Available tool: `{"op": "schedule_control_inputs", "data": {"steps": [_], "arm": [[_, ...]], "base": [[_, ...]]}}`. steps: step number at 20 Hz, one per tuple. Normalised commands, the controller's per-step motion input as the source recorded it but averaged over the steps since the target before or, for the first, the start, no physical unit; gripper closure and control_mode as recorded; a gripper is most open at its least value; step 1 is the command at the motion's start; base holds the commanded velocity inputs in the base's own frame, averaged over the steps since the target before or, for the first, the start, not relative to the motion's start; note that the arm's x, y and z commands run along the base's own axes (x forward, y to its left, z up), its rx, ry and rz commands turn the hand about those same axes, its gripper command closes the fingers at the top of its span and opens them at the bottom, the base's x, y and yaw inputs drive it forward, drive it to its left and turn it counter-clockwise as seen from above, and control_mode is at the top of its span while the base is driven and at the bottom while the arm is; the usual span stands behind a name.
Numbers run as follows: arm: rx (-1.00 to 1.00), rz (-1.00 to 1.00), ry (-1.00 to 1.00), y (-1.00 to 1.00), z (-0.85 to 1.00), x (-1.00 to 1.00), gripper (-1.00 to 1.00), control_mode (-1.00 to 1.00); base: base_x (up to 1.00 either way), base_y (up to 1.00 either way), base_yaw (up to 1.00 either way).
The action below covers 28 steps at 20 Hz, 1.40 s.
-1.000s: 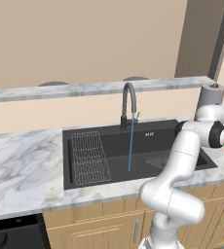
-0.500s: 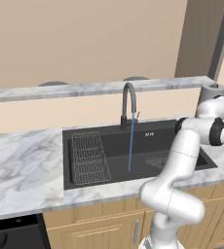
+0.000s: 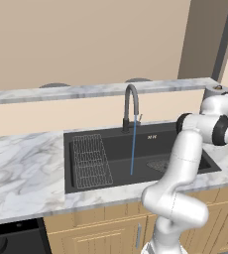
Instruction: Soak the sponge with water for a few seconds and then drop it inside the sink.
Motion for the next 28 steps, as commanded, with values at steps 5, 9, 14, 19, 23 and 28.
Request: {"op": "schedule_control_inputs", "data": {"steps": [5, 9, 14, 19, 23, 28], "arm": [[-0.11, 0.00, -0.17, 0.62, 0.18, -0.02, 1.00, -1.00], [-0.13, 0.00, -0.16, 0.83, 0.26, -0.03, 1.00, -1.00], [-0.12, 0.00, -0.13, 0.91, 0.26, -0.16, 1.00, -1.00], [-0.11, 0.00, -0.09, 0.96, 0.21, -0.29, 1.00, -1.00], [-0.10, 0.00, -0.04, 0.93, 0.19, -0.40, 1.00, -1.00], [-0.09, 0.00, 0.00, 0.85, 0.40, -0.28, 1.00, -1.00]], "base": [[0.00, 0.00, 0.00], [0.00, 0.00, 0.00], [0.00, 0.00, 0.00], [0.00, 0.00, 0.00], [0.00, 0.00, 0.00], [0.00, 0.00, 0.00]]}}
